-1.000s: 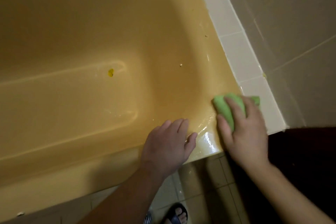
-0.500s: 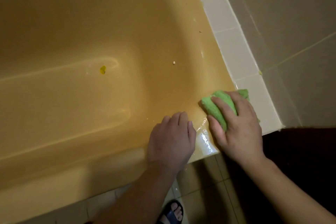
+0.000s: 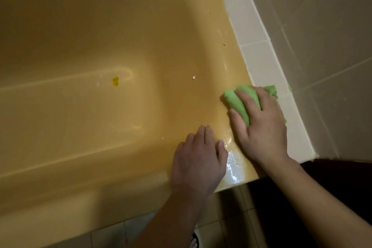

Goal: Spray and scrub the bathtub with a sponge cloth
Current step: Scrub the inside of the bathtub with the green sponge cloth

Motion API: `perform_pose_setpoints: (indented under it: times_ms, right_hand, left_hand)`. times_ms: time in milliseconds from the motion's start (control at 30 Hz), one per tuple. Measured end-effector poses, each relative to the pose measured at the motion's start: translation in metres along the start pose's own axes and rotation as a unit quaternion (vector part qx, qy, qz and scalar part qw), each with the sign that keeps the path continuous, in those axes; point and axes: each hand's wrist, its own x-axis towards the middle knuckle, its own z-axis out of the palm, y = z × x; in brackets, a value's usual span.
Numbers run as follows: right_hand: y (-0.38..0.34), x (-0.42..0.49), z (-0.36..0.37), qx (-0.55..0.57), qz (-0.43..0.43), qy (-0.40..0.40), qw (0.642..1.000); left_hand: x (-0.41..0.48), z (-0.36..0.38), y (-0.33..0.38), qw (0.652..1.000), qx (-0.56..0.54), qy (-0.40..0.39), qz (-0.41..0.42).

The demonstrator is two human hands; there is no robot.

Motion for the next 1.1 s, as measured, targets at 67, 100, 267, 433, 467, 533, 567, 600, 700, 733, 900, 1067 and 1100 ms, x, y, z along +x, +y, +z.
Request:
perform_pose_setpoints:
  times_ms: [67, 100, 267, 433, 467, 533, 567, 600, 700, 733, 900, 1067, 1100]
  right_hand:
    - [0.007, 0.038, 0.008, -0.024, 0.039, 0.027, 0.999]
    - [0.008, 0.061, 0.012, -0.033, 0.057, 0.036, 0.997]
    - [-0.023, 0.088, 0.023, -0.040, 0.011, -0.027, 0.999]
    - [-0.042, 0.074, 0.030, -0.143, -0.155, -0.124, 0.969]
    - [-0.044, 0.095, 0.036, -0.164, -0.161, -0.131, 0.964]
    - [-0.044, 0.145, 0.048, -0.178, -0.150, -0.118, 0.965]
    - [-0.041, 0.169, 0.051, -0.154, -0.120, -0.105, 0.975]
    - [-0.035, 0.189, 0.051, -0.116, -0.077, -0.085, 0.987]
    - [-0.025, 0.199, 0.043, -0.010, 0.004, -0.054, 0.998]
    - [-0.024, 0.186, 0.038, 0.001, 0.000, -0.057, 0.998]
    - [-0.010, 0.134, 0.023, -0.005, -0.096, -0.080, 0.992]
    - [-0.021, 0.228, 0.055, -0.039, -0.067, -0.053, 0.996]
    - [-0.023, 0.235, 0.059, -0.044, -0.061, -0.053, 0.996]
  left_hand:
    - [0.001, -0.001, 0.002, 1.000, 0.002, -0.005, 0.001]
    - [0.002, -0.002, 0.003, 1.000, 0.003, -0.010, 0.002]
    - [0.010, -0.005, 0.010, 0.999, -0.010, -0.034, -0.009]
    - [0.017, -0.006, 0.016, 0.999, -0.021, -0.042, -0.018]
    - [0.017, -0.004, 0.016, 0.998, -0.022, -0.048, -0.022]
    - [0.018, 0.000, 0.015, 0.998, -0.019, -0.048, -0.024]
    - [0.019, 0.002, 0.015, 0.998, -0.019, -0.047, -0.022]
    - [0.021, 0.003, 0.015, 0.999, -0.021, -0.045, -0.018]
    - [0.025, 0.006, 0.017, 0.998, -0.047, -0.038, -0.028]
    - [0.027, 0.006, 0.018, 0.997, -0.058, -0.044, -0.034]
    - [0.049, 0.007, 0.027, 0.991, -0.100, -0.043, -0.072]
    - [0.093, 0.004, 0.041, 0.974, -0.170, -0.015, -0.149]
    - [0.102, 0.006, 0.043, 0.970, -0.181, -0.002, -0.163]
